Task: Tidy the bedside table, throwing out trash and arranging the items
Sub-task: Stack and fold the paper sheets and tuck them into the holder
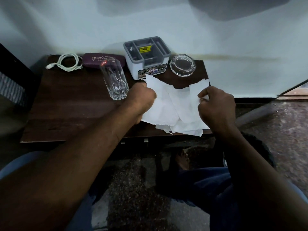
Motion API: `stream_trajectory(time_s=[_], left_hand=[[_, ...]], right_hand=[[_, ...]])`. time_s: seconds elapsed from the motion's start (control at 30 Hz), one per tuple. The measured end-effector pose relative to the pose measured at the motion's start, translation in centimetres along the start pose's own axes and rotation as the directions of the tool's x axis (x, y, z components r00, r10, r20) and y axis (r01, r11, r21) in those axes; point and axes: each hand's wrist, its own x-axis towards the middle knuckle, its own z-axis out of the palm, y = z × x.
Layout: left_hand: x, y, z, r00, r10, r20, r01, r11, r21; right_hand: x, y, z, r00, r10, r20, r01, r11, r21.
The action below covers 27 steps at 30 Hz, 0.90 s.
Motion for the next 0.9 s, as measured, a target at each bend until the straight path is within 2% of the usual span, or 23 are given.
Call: stream_trajectory(time_s=[0.3,0.5,0.8,0.9], left_hand=[[0.0,-0.1,0.5,1.0,-0.004,0.026,0.004,1.0,-0.004],[-0.3,0.0,0.5,0.999,0.007,0.041,-0.007,1.0,0.011],[-0.2,-0.1,0.7,0.999,0.01,0.042,-0.01,1.0,0.009],[-0.1,-0.2,0.8,0.999,0.01,0.043,-0.01,1.0,0.008]], right_hand=[[-0.8,-0.3,0.6,0.997,-0.077,-0.009,0.074,0.986,-0.152],[-0.4,0.2,1.1,0.996,-0.01,0.092,0.008,1.0,0.023],[0.2,0.5,1.2,0.996,0.053,0.076,-0.059,0.995,0.077],[0.2,0.6,1.2,0.991,0.104,0.09,-0.117,0.979,0.164]])
